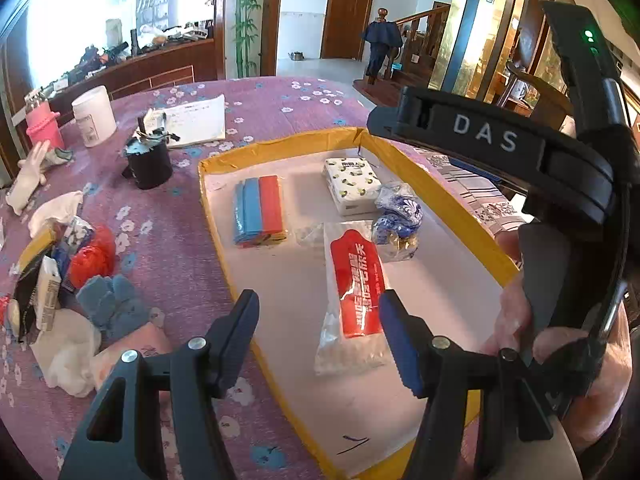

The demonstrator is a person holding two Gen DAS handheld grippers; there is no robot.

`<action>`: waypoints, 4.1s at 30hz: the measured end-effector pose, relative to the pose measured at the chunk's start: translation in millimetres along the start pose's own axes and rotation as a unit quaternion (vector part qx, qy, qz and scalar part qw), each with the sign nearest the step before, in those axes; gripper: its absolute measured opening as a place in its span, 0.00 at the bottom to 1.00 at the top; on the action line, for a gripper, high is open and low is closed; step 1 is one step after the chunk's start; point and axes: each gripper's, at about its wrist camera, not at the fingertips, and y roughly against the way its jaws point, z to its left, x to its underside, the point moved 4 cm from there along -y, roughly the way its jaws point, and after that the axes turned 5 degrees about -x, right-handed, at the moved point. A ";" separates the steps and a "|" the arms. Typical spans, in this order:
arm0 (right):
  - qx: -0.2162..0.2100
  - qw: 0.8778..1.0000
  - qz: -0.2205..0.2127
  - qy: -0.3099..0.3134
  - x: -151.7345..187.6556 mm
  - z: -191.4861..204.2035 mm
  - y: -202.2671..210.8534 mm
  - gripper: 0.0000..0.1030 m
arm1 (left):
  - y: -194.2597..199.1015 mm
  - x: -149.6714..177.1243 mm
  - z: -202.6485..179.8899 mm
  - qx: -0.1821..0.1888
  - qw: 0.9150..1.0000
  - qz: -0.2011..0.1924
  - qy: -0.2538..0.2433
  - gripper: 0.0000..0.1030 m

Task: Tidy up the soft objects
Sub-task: 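Open both grippers to release the bags in the tray and withdraw, then move both grippers back toward the pink tissue pack on the table, then grasp the pink rose tissue pack with the right gripper while the left grasps the white cloth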

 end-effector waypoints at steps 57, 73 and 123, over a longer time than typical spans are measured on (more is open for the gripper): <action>-0.164 0.936 0.239 0.198 162.5 216.4 -61.3 1.00 | 54.8 132.6 293.0 -0.058 0.975 0.000 0.213 0.66; -0.198 0.896 0.265 0.295 183.7 244.3 -63.0 0.98 | 56.1 131.3 293.2 -0.035 0.975 -0.009 0.217 0.66; -0.253 0.954 0.077 0.140 107.5 190.2 -27.2 0.56 | 31.4 76.3 171.0 0.039 0.999 0.005 -0.027 0.11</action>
